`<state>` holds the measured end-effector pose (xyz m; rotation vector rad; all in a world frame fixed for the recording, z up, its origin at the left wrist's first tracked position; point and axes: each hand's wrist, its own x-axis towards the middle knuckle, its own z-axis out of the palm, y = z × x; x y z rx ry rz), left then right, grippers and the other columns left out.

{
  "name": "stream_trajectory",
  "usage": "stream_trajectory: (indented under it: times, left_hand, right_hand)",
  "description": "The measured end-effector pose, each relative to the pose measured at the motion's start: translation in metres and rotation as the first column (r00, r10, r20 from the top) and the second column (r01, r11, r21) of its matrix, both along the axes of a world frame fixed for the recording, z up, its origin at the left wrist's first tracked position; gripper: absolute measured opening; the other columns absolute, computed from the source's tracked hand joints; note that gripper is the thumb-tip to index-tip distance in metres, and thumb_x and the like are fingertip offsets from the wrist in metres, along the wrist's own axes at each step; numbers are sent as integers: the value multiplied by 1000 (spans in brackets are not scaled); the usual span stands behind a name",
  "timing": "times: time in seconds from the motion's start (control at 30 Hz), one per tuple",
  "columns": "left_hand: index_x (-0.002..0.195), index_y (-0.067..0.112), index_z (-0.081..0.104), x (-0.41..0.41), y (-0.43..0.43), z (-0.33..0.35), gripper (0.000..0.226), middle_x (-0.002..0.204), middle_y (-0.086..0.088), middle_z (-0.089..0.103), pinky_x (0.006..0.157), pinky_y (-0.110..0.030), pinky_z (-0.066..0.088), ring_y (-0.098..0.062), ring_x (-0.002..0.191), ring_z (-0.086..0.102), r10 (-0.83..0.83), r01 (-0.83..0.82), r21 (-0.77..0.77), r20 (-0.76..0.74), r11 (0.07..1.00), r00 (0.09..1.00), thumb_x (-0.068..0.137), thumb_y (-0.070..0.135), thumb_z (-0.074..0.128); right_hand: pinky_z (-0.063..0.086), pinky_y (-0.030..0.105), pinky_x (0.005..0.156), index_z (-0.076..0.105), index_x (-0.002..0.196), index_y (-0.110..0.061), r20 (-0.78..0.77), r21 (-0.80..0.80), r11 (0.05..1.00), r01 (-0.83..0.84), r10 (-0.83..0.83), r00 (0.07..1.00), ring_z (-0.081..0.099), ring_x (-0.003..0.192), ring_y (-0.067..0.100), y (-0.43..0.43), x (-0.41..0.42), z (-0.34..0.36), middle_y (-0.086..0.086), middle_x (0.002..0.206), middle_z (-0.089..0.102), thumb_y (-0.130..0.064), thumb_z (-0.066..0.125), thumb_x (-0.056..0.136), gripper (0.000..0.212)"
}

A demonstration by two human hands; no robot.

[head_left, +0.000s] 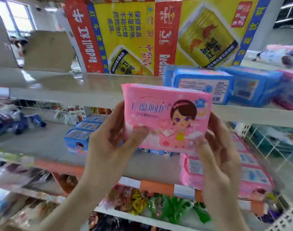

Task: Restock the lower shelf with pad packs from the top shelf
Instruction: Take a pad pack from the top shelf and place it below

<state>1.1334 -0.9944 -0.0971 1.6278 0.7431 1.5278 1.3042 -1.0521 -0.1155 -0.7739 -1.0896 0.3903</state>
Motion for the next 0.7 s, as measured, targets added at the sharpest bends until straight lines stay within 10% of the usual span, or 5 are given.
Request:
stream_trajectory:
  times: [0.27, 0.7]
  left_hand:
    - [139, 24, 51, -46, -33, -95, 74, 122, 6, 71, 89, -19, 53, -7, 109, 67, -19, 24, -186, 29, 982, 999, 71, 13, 78]
    - [134, 27, 57, -140, -74, -158, 76, 117, 10, 73, 89, -20, 55, -6, 110, 68, -29, 37, -536, 23, 844, 999, 66, 18, 89]
  right_hand:
    - [55, 21, 83, 62, 116, -53, -136, -202, 979, 11, -39, 990, 67, 108, 9, -28, -58, -79, -12, 117, 70, -16, 58, 84, 49]
    - [54, 40, 93, 65, 122, -41, -229, -473, 877, -86, -28, 973, 61, 120, 24, -83, -137, -153, 1, 128, 66, -49, 70, 85, 39]
